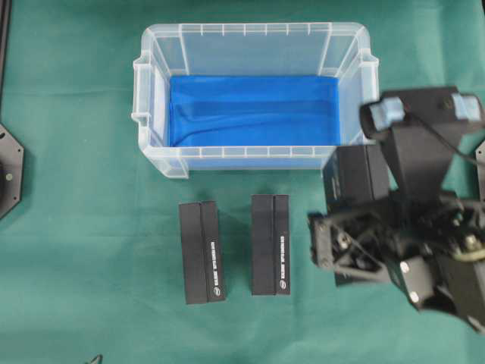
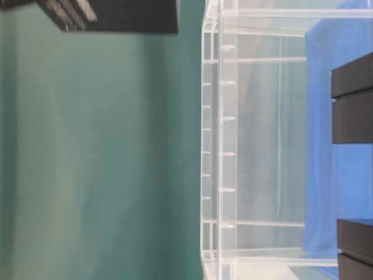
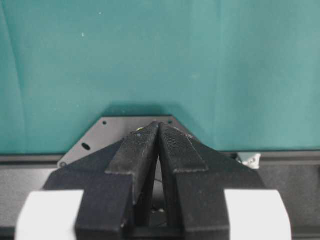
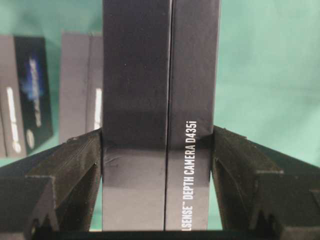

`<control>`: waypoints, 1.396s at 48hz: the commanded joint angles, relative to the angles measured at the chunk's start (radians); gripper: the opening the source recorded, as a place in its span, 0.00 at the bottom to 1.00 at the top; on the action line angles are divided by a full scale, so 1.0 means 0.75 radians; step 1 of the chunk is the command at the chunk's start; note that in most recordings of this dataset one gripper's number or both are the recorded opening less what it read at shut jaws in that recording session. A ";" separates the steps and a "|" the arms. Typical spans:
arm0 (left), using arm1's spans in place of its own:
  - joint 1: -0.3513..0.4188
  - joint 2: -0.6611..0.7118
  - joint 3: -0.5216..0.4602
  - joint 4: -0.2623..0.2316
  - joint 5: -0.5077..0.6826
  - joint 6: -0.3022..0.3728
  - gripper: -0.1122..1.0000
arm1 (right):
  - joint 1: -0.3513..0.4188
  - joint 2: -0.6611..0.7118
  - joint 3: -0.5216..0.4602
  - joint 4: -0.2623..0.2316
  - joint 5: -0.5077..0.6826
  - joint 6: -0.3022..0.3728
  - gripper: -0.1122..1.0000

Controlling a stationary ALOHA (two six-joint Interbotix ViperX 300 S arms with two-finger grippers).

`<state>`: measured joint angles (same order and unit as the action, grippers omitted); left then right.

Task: Take the box out of the case with the right arm.
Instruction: 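Carry the box forward to the table right of the other boxes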

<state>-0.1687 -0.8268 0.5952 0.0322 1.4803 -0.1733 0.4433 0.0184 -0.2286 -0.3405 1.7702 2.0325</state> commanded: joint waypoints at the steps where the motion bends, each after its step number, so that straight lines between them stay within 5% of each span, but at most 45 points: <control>1: 0.002 0.004 -0.014 0.000 -0.006 0.000 0.10 | 0.020 -0.051 -0.035 0.002 0.020 0.029 0.68; 50: 0.000 0.004 -0.014 -0.002 -0.012 0.000 0.10 | 0.012 0.029 -0.016 0.004 -0.018 0.041 0.68; 67: 0.000 0.008 -0.014 0.000 -0.029 -0.002 0.10 | 0.000 0.106 0.266 0.125 -0.346 0.129 0.68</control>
<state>-0.1687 -0.8253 0.5937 0.0322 1.4634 -0.1733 0.4464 0.1166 -0.0598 -0.2500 1.5570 2.1123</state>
